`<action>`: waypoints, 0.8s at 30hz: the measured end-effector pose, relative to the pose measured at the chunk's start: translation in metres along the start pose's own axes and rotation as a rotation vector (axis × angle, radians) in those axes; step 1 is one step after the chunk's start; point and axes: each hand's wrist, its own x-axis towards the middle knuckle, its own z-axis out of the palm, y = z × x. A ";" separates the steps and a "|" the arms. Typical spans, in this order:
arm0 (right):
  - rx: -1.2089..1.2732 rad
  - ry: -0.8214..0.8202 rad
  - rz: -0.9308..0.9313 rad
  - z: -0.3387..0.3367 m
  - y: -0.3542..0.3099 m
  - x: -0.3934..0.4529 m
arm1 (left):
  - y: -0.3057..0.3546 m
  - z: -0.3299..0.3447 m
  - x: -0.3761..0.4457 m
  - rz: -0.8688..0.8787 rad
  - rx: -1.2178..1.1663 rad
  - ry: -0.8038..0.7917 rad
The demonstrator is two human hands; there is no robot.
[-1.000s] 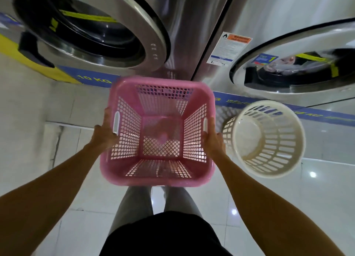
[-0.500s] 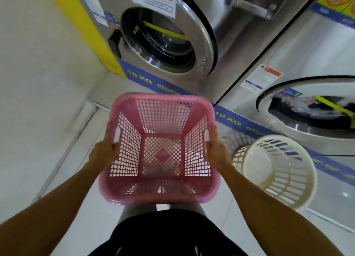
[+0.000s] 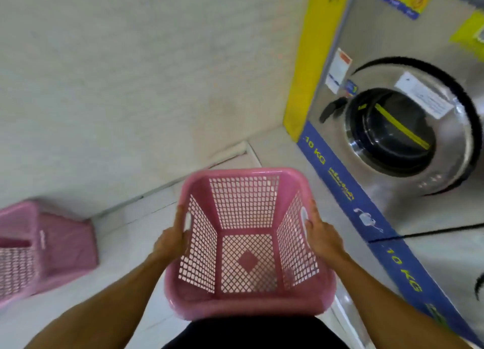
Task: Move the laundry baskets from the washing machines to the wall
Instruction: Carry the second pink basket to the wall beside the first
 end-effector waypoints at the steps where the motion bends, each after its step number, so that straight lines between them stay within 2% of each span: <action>1: -0.032 -0.006 -0.039 0.006 -0.016 -0.001 | -0.019 -0.004 -0.009 -0.032 -0.020 0.018; 7: -0.157 -0.086 -0.206 0.054 -0.109 -0.024 | -0.141 -0.012 -0.068 -0.165 -0.130 0.144; 14: -0.154 -0.260 -0.397 0.108 -0.208 -0.072 | -0.254 -0.021 -0.135 -0.304 -0.206 0.264; 19: -0.102 -0.343 -0.483 0.142 -0.283 -0.079 | -0.317 -0.057 -0.163 -0.341 -0.225 0.409; 24: -0.137 -0.337 -0.568 0.166 -0.352 -0.073 | -0.367 -0.109 -0.157 -0.347 -0.216 0.493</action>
